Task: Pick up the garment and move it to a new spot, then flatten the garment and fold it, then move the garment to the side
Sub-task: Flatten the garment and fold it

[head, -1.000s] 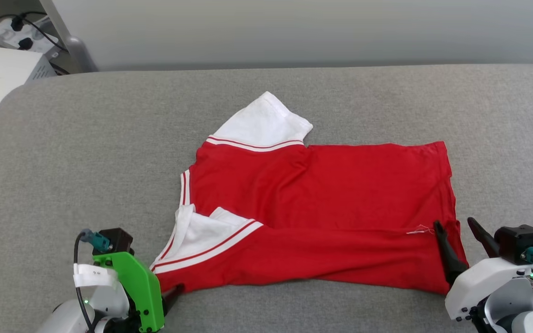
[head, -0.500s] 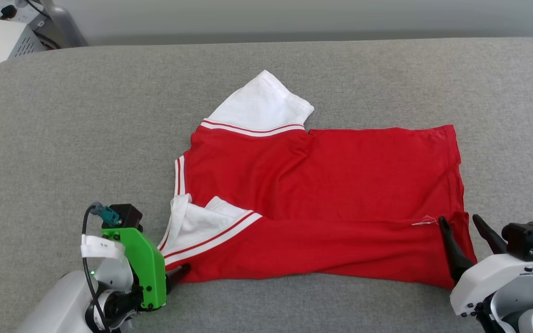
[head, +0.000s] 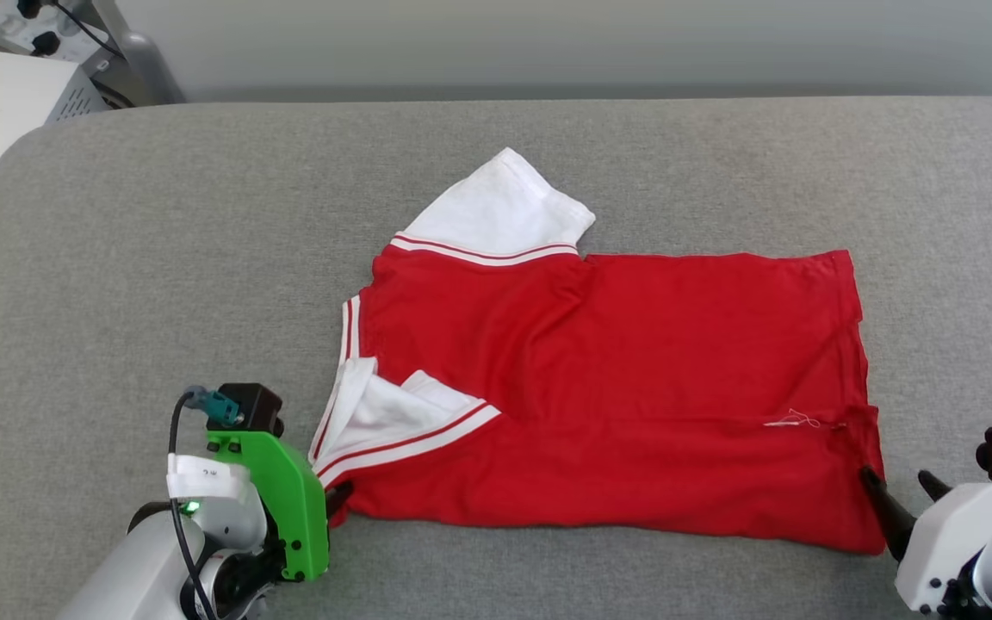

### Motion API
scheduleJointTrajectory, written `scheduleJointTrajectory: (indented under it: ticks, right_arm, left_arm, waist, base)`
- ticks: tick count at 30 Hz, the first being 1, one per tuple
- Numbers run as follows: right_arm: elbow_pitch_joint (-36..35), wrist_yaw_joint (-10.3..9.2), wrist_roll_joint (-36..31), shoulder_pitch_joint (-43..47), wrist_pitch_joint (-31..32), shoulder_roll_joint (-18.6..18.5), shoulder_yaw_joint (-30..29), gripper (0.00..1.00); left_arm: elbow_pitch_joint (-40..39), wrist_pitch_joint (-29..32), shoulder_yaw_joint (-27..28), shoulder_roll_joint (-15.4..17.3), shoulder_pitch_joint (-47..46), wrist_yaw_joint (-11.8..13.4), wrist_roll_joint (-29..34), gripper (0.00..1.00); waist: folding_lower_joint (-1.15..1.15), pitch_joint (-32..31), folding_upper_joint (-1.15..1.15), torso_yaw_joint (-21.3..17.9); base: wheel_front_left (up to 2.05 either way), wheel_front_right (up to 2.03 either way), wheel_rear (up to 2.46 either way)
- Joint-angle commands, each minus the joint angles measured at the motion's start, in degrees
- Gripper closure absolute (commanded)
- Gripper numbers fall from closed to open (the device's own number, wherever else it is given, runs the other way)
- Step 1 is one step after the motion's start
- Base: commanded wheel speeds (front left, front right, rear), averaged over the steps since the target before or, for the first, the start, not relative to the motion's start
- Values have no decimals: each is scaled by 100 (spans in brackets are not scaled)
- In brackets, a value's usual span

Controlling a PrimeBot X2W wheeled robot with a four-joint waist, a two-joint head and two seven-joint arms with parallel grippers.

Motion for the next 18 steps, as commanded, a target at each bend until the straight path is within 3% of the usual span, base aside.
scheduleJointTrajectory:
  ticks: [1, 6, 10, 11, 12, 18]
  right_arm:
    - [-13, -5, 106, 52, 168, -63, 13, 0]
    - [-93, -5, 302, -43, 854, -190, 176, 0]
    - [272, -5, 541, -286, 1458, -301, 407, 0]
    - [383, -5, 605, -293, 1617, -292, 463, 54]
    - [476, -5, 685, -282, 1778, -267, 497, 100]
    - [603, -5, 891, -362, 2121, -266, 582, 100]
  left_arm:
    - [-93, -44, -11, -12, 85, 21, 41, 100]
    - [-610, -88, 27, 113, 123, 126, 119, 100]
    - [-1014, -114, 26, 146, 115, 194, 175, 100]
    - [-1058, -135, 25, 144, 118, 194, 183, 100]
    - [-1090, -151, 18, 140, 121, 194, 193, 100]
    - [-1169, -211, 41, 145, 192, 204, 157, 100]
  waist:
    - [0, -51, 0, 65]
    - [0, 3, 0, 143]
    - [0, 183, 0, 227]
    - [0, 205, 0, 244]
    - [0, 223, 0, 266]
    - [0, 297, 0, 279]
  base:
    - [0, 0, 0]
    - [0, 0, 0]
    - [0, 0, 0]
    - [0, 0, 0]
    - [0, 0, 0]
    - [0, 0, 0]
